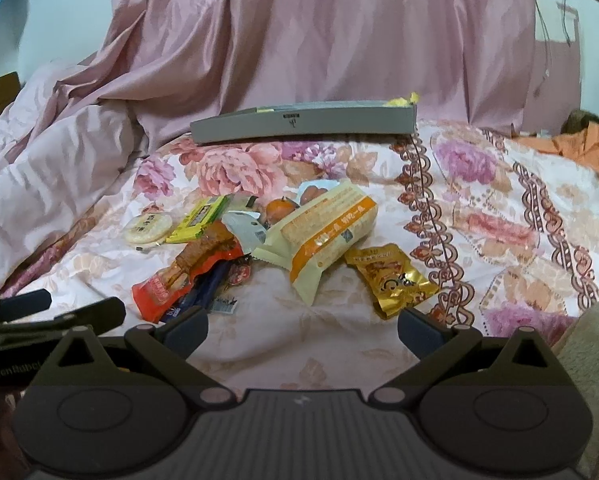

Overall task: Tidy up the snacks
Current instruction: 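Move both tools toward the snack pile on the bedspread, then lower the left tool over the orange-red snack bag while the right tool lowers over the gold foil bag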

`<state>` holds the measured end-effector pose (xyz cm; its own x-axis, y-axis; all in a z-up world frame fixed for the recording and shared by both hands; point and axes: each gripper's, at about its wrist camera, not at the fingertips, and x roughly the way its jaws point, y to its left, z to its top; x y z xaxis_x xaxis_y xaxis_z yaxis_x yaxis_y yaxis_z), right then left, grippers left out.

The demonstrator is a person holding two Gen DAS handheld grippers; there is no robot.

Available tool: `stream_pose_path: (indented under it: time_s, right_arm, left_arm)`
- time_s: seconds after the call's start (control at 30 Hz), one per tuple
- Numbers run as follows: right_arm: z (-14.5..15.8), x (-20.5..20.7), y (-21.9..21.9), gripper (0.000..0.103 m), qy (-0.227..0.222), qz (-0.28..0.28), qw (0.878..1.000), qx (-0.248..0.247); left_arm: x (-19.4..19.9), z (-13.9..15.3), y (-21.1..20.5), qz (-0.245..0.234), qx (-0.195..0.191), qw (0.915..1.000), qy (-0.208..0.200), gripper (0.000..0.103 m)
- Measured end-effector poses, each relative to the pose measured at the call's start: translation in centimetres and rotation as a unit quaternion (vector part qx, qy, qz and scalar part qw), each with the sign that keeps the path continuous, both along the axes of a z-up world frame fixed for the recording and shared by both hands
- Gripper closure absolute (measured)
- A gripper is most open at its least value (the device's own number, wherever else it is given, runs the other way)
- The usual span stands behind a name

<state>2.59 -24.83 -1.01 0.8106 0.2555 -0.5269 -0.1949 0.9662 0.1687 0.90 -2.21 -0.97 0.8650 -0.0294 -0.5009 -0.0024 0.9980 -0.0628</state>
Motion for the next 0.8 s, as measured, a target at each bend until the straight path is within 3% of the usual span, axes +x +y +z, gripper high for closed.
stream_pose_path:
  time_s: [0.53,0.8]
  right_arm:
    - [0.1,5.0,-1.7,0.0,0.069,-0.007,0.997,0.044]
    - [0.5,8.9,-2.8,0.0,0.084,0.017,0.996,0.031]
  left_arm:
    - [4.5,-0.4,-0.2,-0.025,0.018,0.9991,0.029,0.001]
    - [6.8,-1.0,-0.3,-0.04,0.023,0.9983,0.037,0.001]
